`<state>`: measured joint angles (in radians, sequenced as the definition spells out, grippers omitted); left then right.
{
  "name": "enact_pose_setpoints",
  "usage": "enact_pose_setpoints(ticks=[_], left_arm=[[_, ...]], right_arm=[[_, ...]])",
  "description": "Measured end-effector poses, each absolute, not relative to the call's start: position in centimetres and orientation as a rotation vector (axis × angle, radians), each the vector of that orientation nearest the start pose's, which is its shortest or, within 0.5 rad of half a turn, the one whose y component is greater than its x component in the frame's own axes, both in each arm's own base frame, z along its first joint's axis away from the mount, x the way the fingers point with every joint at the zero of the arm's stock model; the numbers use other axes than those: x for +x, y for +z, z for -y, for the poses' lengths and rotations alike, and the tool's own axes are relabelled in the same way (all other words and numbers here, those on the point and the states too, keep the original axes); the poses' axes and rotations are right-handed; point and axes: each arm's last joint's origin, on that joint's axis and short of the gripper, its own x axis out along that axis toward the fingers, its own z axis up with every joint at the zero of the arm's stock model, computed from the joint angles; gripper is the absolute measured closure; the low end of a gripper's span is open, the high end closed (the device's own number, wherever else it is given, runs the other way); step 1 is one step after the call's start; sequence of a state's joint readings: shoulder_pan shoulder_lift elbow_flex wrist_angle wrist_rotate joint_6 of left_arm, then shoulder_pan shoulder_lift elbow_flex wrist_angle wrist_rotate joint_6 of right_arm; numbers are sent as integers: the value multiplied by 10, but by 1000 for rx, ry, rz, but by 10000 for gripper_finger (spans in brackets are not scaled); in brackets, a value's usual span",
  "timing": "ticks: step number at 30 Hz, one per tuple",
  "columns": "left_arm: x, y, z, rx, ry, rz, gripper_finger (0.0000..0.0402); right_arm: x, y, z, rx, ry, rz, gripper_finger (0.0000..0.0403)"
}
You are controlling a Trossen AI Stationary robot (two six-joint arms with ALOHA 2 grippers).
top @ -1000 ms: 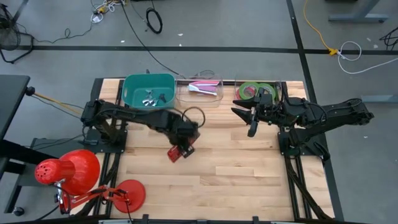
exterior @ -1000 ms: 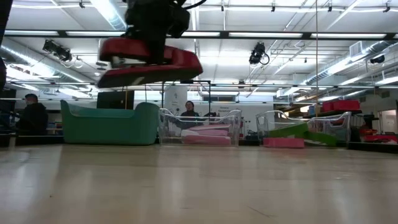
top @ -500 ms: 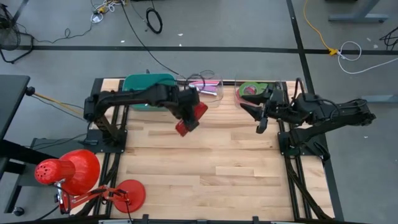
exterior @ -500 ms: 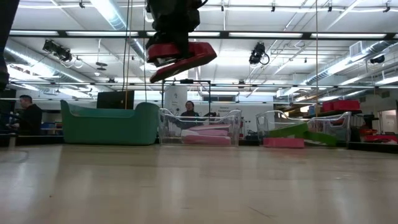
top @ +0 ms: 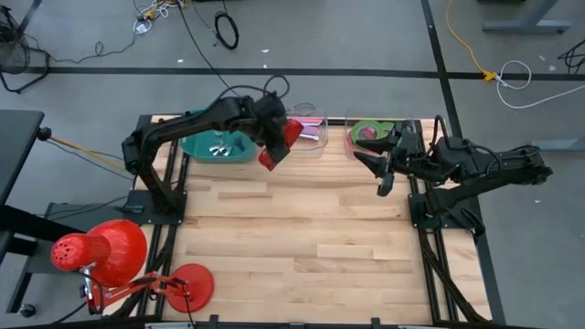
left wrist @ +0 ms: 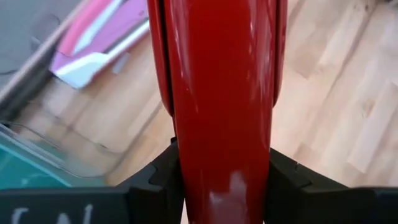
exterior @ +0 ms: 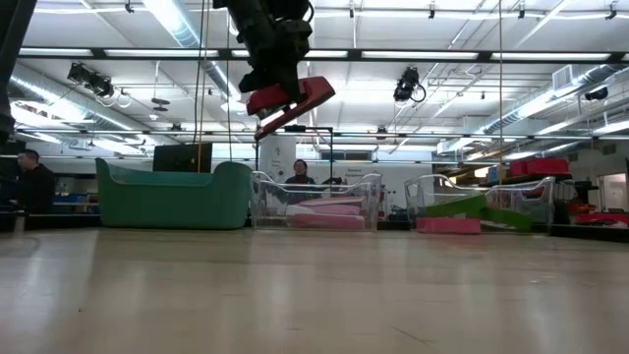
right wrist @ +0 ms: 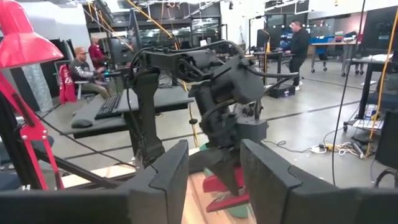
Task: Pick and place Stapler, Stapler remover, tape
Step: Put the red stapler into the left transparent bin
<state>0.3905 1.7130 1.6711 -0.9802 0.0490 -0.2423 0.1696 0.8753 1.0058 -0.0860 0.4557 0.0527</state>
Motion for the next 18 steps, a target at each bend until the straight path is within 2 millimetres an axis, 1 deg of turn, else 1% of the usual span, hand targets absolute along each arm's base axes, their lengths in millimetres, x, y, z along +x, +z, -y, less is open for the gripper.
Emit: enact_pose_setpoints(ticks=[4,7,14,18], left_arm=[[325,333,-148,-412,444,-944,247],[323,335,-160,-377,451,-907,249],[322,345,-188,-280,475,-763,246],[318,348,-201,-256,457,-709,249]], right_arm=[[179,402,-18,47,-292,47,257],[179,402,-17,48,-329,48,257],[178,402,-15,49,-399,49,257],[178,402,-15,50,-399,49,257]])
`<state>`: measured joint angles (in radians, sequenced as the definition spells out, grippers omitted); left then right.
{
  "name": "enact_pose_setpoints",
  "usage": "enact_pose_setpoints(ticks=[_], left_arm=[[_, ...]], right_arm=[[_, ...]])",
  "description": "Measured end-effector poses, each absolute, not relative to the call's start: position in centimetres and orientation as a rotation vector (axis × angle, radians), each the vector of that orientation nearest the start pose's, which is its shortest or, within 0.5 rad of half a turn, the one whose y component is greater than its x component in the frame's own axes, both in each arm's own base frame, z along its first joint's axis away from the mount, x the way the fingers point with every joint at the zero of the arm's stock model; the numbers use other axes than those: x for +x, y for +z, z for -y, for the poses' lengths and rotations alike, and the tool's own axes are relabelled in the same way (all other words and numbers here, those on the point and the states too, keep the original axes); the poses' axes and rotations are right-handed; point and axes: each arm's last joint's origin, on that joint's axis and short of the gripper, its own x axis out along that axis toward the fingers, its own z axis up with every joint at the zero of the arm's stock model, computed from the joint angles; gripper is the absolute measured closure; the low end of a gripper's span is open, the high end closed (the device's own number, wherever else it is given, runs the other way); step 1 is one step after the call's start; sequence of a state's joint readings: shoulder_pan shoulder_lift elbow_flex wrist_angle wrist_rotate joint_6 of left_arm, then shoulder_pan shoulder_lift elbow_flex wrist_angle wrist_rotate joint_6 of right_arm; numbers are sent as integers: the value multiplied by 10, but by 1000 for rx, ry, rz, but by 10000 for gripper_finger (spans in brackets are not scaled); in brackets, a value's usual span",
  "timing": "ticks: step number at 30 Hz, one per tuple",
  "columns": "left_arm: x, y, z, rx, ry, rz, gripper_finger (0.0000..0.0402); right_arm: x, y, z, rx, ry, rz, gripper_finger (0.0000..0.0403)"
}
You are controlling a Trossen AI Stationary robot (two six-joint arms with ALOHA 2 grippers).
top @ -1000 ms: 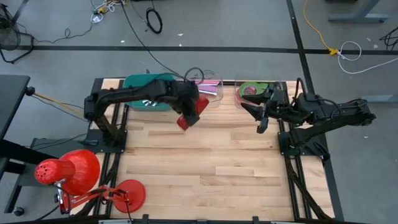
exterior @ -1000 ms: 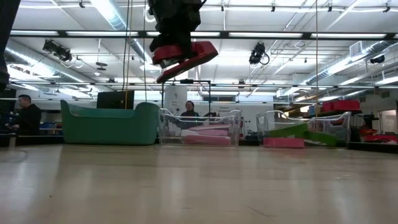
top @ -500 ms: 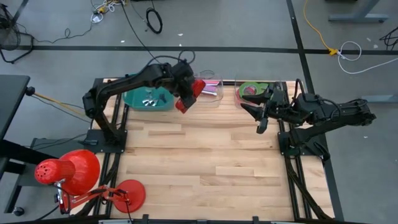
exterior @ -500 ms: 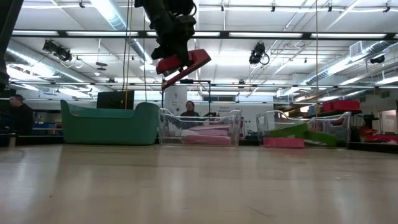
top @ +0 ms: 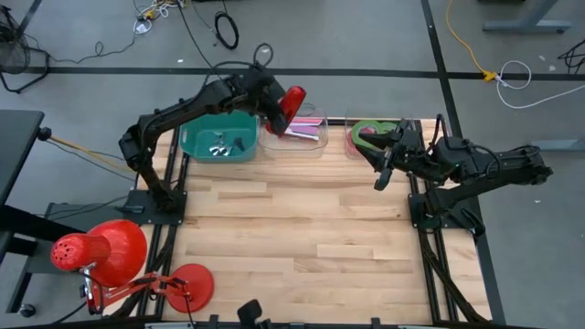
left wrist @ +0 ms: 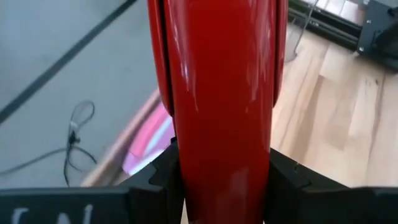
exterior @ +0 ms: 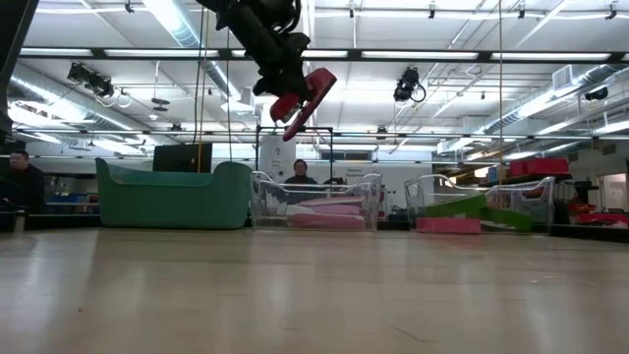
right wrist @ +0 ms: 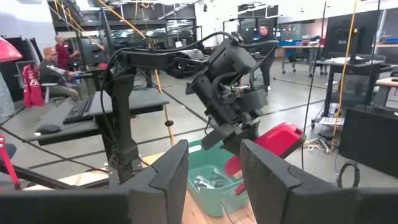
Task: Pick and place Stapler, Stapler remover, tape
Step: Put the red stapler into the left transparent bin
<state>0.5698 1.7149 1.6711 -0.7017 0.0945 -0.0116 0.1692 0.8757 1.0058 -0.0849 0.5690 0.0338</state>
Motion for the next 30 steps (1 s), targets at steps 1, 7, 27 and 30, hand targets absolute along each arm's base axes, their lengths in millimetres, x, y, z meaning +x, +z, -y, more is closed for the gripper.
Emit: enact_pose_setpoints(ticks=[1,7,27,30], left_arm=[[317,349,-203,-245,456,-701,249],[313,351,-215,-142,442,-689,247],[348,270,-246,16,202,-874,244],[351,262,-244,74,151,-913,244]], right_arm=[[178,402,-15,50,-399,49,257],[178,402,-14,60,-407,51,257],[176,401,-9,82,-623,55,257],[175,401,-9,68,-639,49,257]])
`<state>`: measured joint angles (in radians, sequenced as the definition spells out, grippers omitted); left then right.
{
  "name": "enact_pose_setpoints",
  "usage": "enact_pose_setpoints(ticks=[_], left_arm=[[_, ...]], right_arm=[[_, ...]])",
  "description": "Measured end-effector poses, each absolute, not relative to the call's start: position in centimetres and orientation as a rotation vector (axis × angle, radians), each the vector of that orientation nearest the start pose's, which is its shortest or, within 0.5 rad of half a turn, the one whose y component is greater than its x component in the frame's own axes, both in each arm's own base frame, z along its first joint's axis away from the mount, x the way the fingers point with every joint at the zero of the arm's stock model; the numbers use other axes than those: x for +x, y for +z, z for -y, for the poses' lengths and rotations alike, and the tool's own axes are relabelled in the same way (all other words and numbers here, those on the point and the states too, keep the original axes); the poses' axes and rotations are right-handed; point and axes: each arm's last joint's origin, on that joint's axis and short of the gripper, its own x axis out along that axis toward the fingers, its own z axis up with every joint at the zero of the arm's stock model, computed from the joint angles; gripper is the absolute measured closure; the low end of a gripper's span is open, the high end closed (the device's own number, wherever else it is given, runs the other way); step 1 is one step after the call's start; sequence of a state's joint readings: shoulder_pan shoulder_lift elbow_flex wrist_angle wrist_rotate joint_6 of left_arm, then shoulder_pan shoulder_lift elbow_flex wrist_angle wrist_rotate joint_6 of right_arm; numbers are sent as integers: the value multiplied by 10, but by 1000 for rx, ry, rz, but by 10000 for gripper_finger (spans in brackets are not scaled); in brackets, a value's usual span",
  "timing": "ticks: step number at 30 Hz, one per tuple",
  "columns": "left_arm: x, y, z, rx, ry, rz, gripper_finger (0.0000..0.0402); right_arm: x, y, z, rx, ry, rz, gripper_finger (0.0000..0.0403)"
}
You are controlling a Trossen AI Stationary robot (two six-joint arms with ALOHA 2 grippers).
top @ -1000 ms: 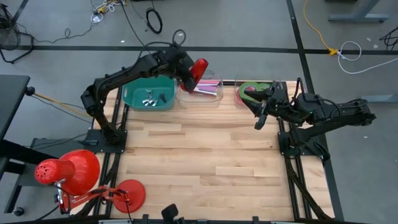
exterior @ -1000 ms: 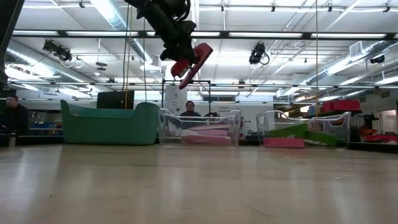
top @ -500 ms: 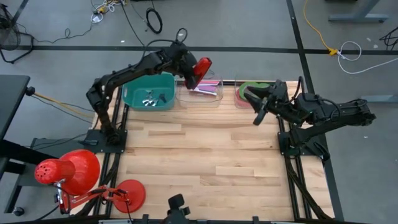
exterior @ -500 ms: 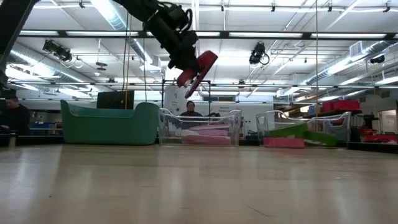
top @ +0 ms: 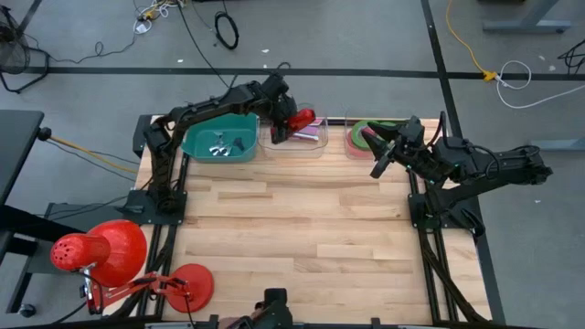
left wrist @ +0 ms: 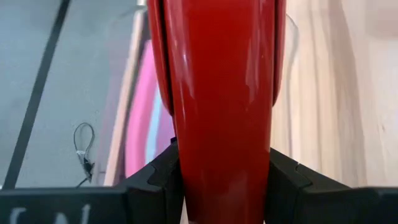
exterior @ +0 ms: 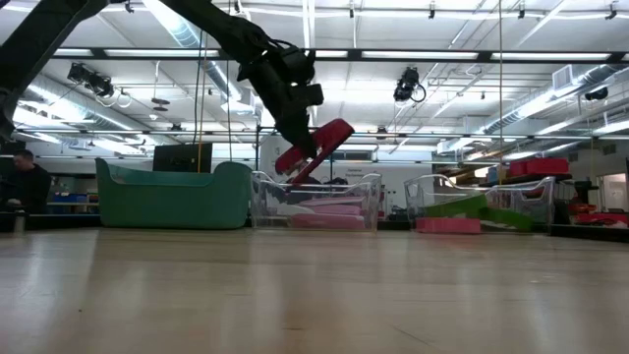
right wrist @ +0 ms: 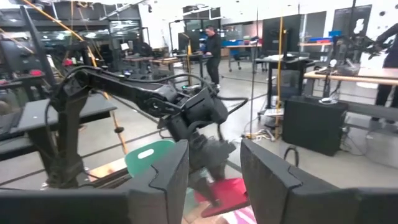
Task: Pick and place Stapler, Stapler remover, tape
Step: Put the red stapler into the left transparent bin
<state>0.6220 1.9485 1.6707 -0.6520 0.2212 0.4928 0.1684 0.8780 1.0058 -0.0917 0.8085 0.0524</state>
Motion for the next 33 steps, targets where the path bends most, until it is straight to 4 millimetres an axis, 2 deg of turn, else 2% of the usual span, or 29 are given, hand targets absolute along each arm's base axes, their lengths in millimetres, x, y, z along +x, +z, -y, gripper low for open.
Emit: enact_pose_setpoints(ticks=[10,20,33], left_arm=[[361,239,-237,147,79,-1012,244],[368,202,-239,110,35,-1110,240],[374,200,-230,147,52,-1146,235]], right_arm=[[175,400,-6,59,-668,47,257],[177,400,-5,58,-670,42,257],[178,400,-6,63,-643,43,257]])
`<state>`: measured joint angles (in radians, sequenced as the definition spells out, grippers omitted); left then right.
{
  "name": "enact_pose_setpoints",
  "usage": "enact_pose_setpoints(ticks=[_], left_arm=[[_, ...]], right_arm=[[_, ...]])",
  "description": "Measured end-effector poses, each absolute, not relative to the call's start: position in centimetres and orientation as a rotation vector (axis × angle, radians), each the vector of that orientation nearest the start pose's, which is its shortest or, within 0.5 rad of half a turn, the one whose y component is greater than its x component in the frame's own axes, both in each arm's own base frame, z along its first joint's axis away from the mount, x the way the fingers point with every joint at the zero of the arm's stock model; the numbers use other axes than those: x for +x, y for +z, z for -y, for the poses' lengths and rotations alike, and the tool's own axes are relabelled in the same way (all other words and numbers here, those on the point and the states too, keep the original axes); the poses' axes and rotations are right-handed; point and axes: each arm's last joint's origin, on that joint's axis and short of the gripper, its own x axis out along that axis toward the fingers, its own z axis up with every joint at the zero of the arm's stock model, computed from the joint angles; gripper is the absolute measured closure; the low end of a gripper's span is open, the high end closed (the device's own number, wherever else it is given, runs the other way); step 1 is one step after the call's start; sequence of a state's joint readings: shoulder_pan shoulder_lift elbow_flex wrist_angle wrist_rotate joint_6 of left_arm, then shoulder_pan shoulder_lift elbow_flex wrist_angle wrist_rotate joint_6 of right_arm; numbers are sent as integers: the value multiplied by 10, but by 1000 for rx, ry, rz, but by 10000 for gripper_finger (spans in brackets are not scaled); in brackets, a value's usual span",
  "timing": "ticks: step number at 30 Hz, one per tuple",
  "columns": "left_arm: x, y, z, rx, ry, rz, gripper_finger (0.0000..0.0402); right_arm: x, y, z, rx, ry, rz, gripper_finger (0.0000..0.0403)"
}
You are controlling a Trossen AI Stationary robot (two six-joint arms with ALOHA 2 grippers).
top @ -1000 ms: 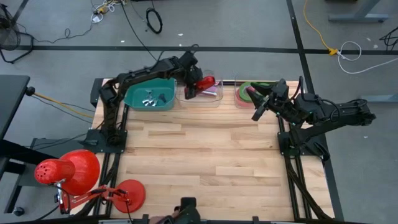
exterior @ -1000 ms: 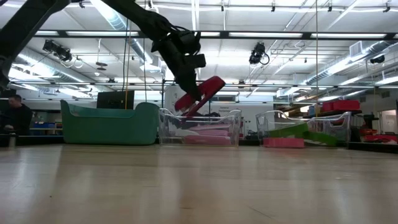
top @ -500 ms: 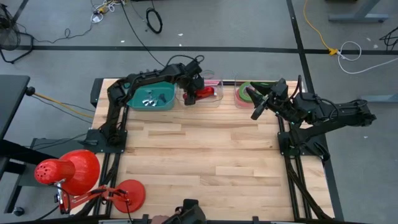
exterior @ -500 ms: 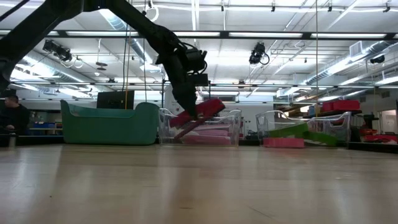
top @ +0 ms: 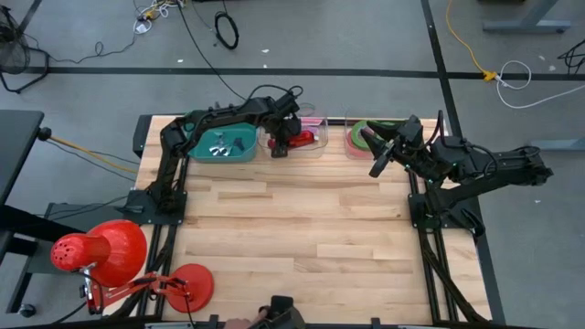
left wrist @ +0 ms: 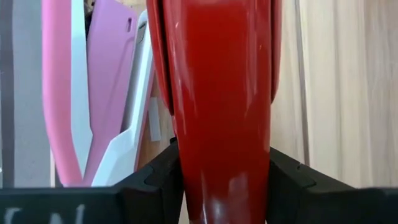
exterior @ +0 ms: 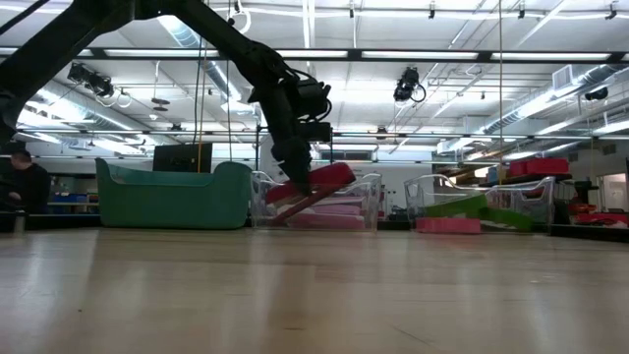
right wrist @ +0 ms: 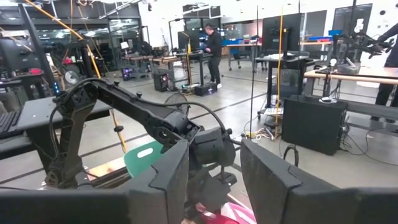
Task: Pick and place Stapler, Stapler remover, tape
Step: Put the red stapler into the left transparent bin, then return to Home Position
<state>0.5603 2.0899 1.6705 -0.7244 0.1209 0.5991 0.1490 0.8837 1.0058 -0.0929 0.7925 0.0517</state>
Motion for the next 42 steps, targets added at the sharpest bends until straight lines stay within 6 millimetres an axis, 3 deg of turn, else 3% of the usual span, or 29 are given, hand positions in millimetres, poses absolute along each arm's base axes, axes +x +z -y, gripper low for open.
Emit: enact_pose_setpoints(ticks=[11,17,28,42], left_arm=[[378,203,-223,139,102,-1153,131],[381,205,-212,137,139,-1185,119],[374,250,-193,144,195,-1100,182],[361,297,-171,-52,209,-937,308]], right_arm=[[178,400,-7,64,-610,42,257],[178,398,-7,75,-590,31,257],[178,396,-7,61,-591,6,257],[180,389,-10,67,-458,-57,257]])
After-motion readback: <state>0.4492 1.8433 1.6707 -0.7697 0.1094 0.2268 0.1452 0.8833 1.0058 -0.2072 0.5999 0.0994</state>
